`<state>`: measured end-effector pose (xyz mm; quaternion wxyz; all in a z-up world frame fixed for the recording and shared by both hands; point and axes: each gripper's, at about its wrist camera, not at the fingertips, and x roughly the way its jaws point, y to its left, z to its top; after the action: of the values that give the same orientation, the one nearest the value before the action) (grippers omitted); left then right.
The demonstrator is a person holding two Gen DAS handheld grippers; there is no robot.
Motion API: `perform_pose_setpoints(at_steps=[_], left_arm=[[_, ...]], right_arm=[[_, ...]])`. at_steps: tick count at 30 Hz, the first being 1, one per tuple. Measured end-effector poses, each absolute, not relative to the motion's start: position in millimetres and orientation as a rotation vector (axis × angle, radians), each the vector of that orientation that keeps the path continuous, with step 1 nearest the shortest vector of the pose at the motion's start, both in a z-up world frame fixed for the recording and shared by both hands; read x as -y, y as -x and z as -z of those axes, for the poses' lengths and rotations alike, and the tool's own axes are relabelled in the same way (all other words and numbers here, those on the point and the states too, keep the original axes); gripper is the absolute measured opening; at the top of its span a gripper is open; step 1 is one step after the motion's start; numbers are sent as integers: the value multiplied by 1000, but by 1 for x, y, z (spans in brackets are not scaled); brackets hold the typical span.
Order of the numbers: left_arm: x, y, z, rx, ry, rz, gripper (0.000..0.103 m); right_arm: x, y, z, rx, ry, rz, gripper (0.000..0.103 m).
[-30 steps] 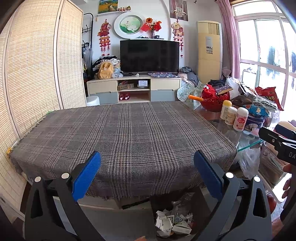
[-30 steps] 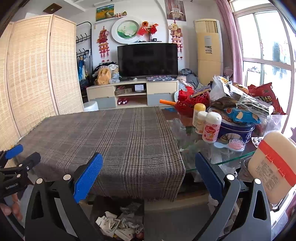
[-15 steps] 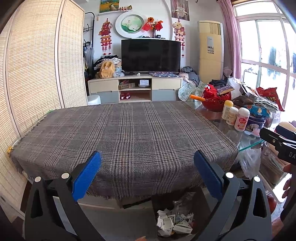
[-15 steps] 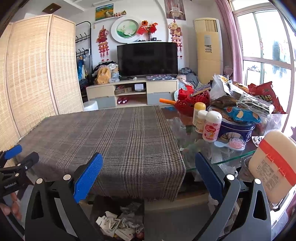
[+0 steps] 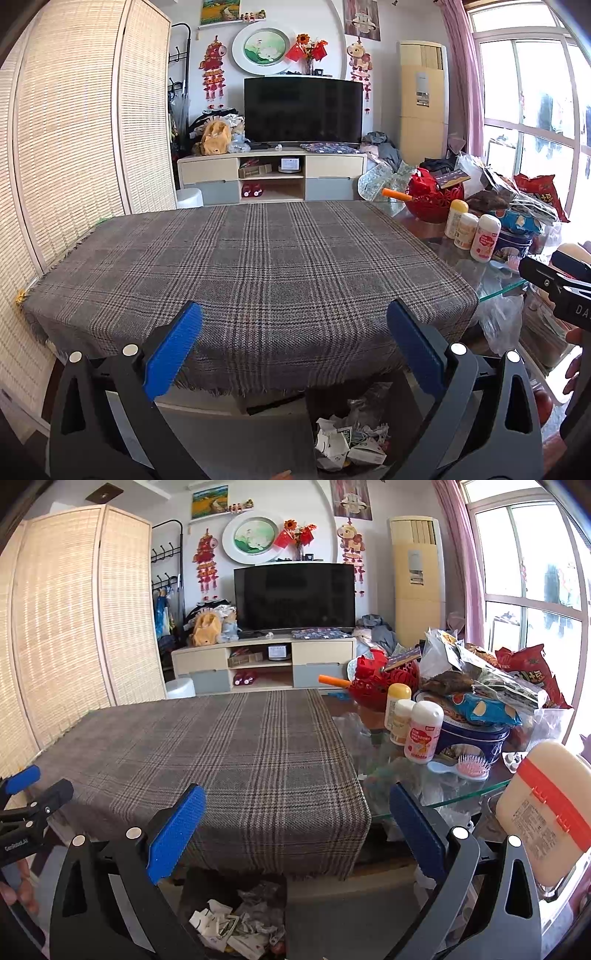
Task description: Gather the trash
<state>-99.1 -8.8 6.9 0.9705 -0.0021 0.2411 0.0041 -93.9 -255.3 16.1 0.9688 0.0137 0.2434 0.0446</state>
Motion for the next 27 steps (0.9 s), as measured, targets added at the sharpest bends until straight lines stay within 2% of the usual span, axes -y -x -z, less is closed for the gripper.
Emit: perform_pose_setpoints(at_steps=[27], left_arm=[[-3, 95, -4, -508, 20, -36, 95]], right_arm=[[258, 90, -14, -497, -32, -72, 100]])
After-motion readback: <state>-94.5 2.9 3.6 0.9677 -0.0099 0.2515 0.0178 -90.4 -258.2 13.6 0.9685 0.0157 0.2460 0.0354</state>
